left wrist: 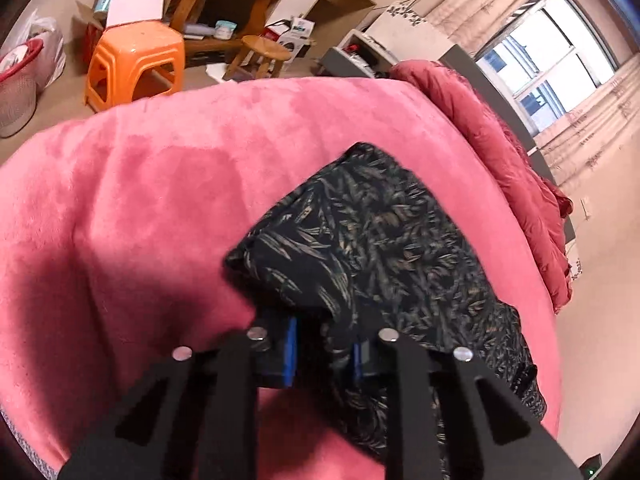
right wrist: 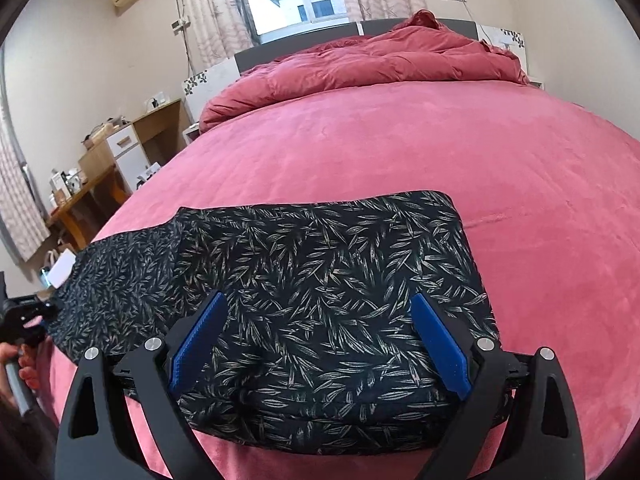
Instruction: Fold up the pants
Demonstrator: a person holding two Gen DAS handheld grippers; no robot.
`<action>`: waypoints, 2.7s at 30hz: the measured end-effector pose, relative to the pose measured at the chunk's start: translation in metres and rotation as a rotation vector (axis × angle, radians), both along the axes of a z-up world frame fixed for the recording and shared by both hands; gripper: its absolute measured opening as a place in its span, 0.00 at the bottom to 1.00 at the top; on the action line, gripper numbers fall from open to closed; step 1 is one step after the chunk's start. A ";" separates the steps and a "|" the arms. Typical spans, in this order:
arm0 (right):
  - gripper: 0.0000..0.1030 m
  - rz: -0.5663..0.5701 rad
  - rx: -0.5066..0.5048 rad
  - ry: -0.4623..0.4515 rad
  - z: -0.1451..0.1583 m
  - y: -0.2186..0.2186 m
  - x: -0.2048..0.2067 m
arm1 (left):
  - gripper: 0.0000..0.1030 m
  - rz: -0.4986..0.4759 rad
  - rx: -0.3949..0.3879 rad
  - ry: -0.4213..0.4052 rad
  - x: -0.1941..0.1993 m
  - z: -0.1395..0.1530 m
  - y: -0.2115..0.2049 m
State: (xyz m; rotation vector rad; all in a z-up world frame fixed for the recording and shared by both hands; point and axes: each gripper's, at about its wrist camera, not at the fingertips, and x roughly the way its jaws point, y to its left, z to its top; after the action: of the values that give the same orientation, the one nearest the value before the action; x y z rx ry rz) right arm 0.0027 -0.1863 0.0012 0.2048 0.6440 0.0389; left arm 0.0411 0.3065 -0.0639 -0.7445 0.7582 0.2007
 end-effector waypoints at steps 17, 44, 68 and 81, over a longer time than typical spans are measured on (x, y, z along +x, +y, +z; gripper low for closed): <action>0.89 -0.028 0.029 -0.008 0.000 -0.006 -0.001 | 0.13 -0.319 0.208 -0.344 -0.003 0.130 -0.135; 0.89 0.168 0.610 -0.009 -0.008 -0.050 0.017 | 0.54 -0.990 0.527 -0.266 -0.048 0.067 -0.361; 0.51 0.292 0.754 0.348 -0.042 -0.009 0.078 | 0.89 -0.736 0.796 -0.199 -0.080 0.056 -0.207; 0.09 0.292 0.634 0.183 0.019 0.012 0.086 | 0.29 -0.730 0.774 -0.164 -0.047 0.056 -0.245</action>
State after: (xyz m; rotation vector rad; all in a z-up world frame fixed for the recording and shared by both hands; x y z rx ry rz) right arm 0.0887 -0.1744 0.0200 0.7302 0.8274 0.5144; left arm -0.0058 0.0611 -0.0076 0.2653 0.6777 -0.2269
